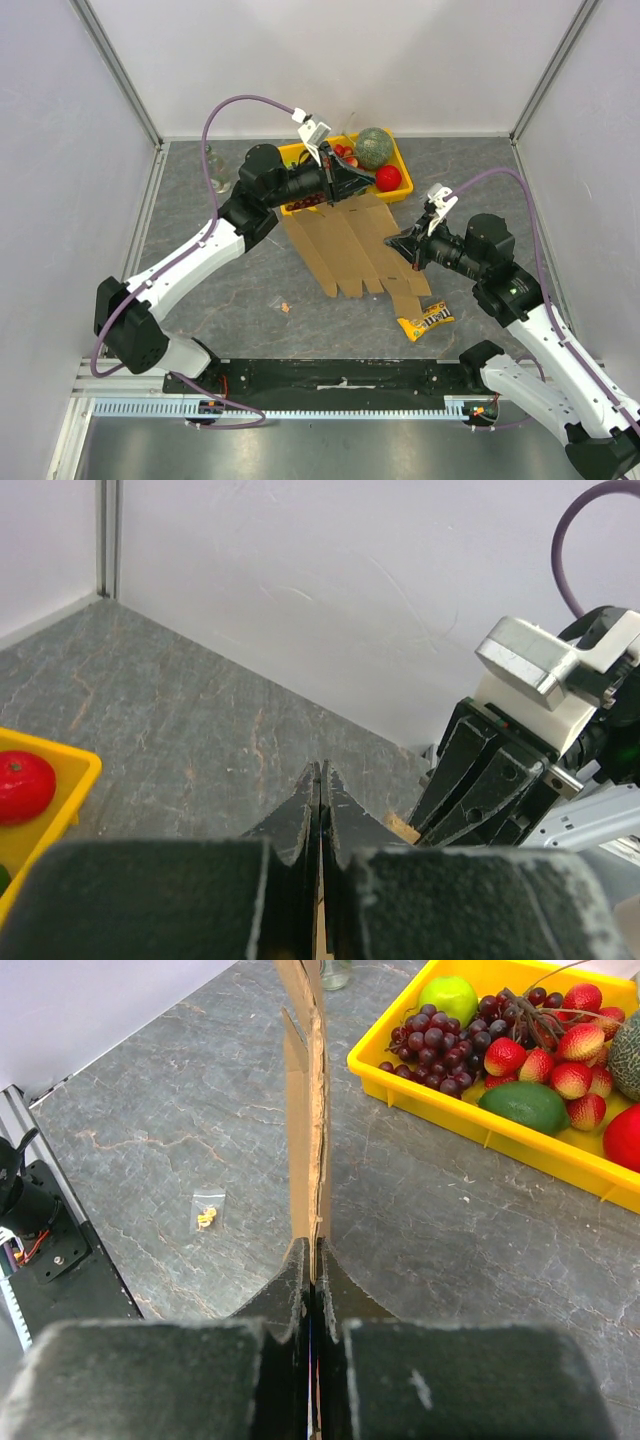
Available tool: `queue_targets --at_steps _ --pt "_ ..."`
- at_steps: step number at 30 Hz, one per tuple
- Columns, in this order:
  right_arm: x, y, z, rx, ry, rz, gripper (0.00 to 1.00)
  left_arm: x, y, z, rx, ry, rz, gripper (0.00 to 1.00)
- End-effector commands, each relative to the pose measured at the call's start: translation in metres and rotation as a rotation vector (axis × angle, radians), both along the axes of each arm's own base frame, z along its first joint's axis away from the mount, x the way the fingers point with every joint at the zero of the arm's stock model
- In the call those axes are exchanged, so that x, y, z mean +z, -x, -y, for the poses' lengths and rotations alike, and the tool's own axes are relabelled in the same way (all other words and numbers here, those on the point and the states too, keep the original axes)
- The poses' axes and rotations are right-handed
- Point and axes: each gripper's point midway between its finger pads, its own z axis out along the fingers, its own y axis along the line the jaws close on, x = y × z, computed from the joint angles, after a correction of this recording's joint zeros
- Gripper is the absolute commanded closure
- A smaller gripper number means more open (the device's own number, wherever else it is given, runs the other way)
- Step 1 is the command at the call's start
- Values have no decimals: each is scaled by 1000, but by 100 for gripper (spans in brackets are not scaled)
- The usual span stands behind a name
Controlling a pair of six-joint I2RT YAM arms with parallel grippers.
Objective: Fold the paper box
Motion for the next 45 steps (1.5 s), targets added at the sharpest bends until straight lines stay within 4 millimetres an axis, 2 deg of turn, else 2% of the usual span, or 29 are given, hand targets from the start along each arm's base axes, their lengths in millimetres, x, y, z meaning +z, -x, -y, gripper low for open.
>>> queue_targets --at_steps 1,9,19,37,45 --pt "12 -2 0 -6 -20 36 100 8 12 -6 7 -34 63 98" --pt "9 -8 2 -39 -13 27 100 2 29 -7 -22 -49 73 98" --pt "7 -11 3 -52 -11 16 100 -16 43 -16 -5 -66 44 98" --pt "7 -11 0 -43 -19 11 100 -45 52 9 -63 -123 1 98" --pt "12 -2 -6 16 -47 20 100 -48 51 18 -62 -130 -6 98"
